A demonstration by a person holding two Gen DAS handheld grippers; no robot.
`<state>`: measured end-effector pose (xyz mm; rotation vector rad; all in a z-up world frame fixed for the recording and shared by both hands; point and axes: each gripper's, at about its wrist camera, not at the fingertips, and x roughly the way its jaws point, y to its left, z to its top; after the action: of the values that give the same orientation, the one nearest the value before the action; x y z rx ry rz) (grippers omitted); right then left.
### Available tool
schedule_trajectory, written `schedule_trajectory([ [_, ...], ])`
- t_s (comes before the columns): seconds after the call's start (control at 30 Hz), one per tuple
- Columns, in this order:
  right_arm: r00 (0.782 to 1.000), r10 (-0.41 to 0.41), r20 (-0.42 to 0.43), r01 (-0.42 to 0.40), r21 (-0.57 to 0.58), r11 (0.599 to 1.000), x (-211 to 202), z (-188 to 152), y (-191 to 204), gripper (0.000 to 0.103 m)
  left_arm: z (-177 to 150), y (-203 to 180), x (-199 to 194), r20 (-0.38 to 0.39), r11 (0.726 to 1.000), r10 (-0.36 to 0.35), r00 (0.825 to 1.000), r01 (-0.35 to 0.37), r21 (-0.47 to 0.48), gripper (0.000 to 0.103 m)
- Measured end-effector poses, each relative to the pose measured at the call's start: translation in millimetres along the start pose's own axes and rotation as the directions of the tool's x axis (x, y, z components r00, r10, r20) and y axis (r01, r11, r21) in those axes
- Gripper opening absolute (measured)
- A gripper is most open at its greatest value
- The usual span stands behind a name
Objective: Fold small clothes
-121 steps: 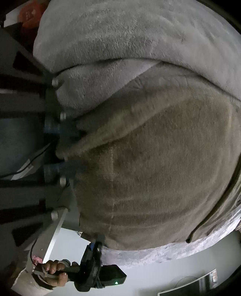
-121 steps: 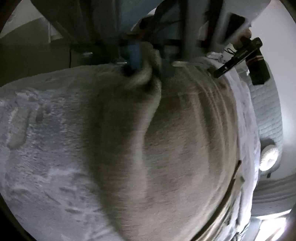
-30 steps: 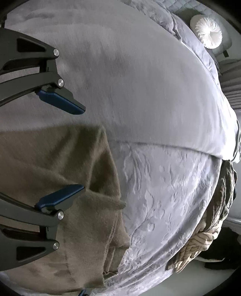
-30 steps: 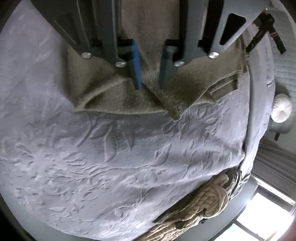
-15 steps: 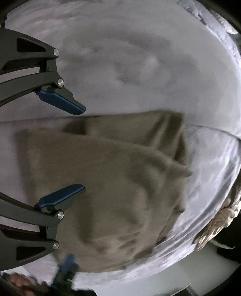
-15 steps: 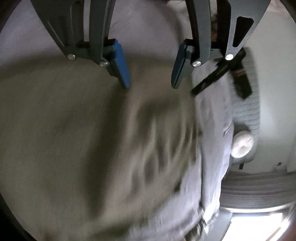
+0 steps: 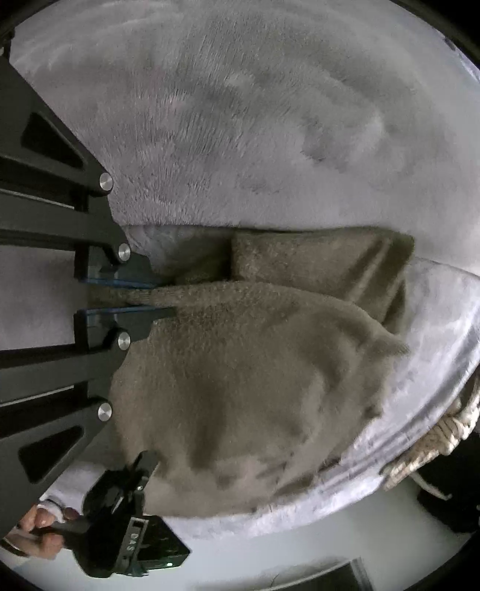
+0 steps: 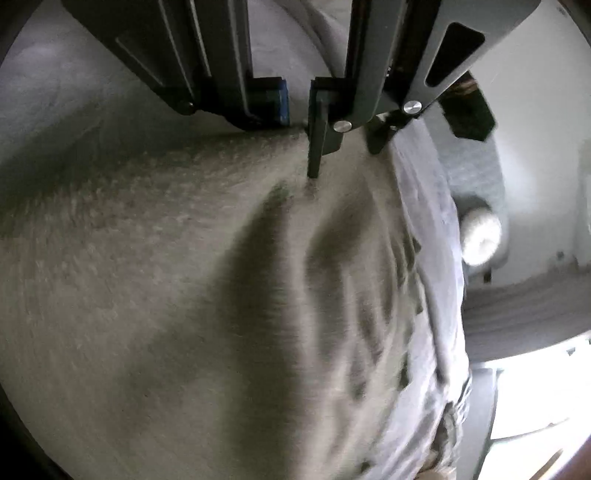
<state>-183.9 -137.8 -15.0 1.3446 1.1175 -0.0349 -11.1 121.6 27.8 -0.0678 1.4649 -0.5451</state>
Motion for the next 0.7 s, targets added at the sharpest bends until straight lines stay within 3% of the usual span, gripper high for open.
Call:
schedule_trajectory([
  [0.1, 0.999, -0.053, -0.009, 0.052, -0.045, 0.998, -3, -7, 4, 0.008, -9, -1, -10, 0.01, 0.998, 0.03, 1.0, -0.03, 0.054, 0.008],
  [0.2, 0.995, -0.096, -0.026, 0.096, -0.013, 0.995, 6, -6, -9, 0.008, -15, 3, 9, -0.032, 0.997, 0.061, 0.998, -0.059, 0.058, 0.008],
  [0.4, 0.994, -0.097, -0.057, 0.095, -0.022, 0.995, 10, -7, -7, 0.009, -29, 13, 11, -0.032, 0.996, 0.072, 0.997, -0.07, 0.062, 0.008],
  [0.53, 0.989, -0.11, -0.098, 0.1, -0.104, 0.99, -11, -10, 3, 0.01, -28, 8, -9, -0.017, 0.992, 0.09, 0.996, -0.088, 0.087, 0.008],
  [0.63, 0.989, -0.147, -0.035, 0.136, -0.216, 0.967, -38, -7, 22, 0.01, -17, 4, -28, 0.029, 0.987, 0.114, 0.993, -0.117, 0.112, 0.008],
  [0.7, 0.981, -0.188, 0.056, 0.196, -0.263, 0.945, -60, 6, 31, 0.01, -5, 0, -34, 0.06, 0.988, 0.108, 0.992, -0.114, 0.104, 0.008],
])
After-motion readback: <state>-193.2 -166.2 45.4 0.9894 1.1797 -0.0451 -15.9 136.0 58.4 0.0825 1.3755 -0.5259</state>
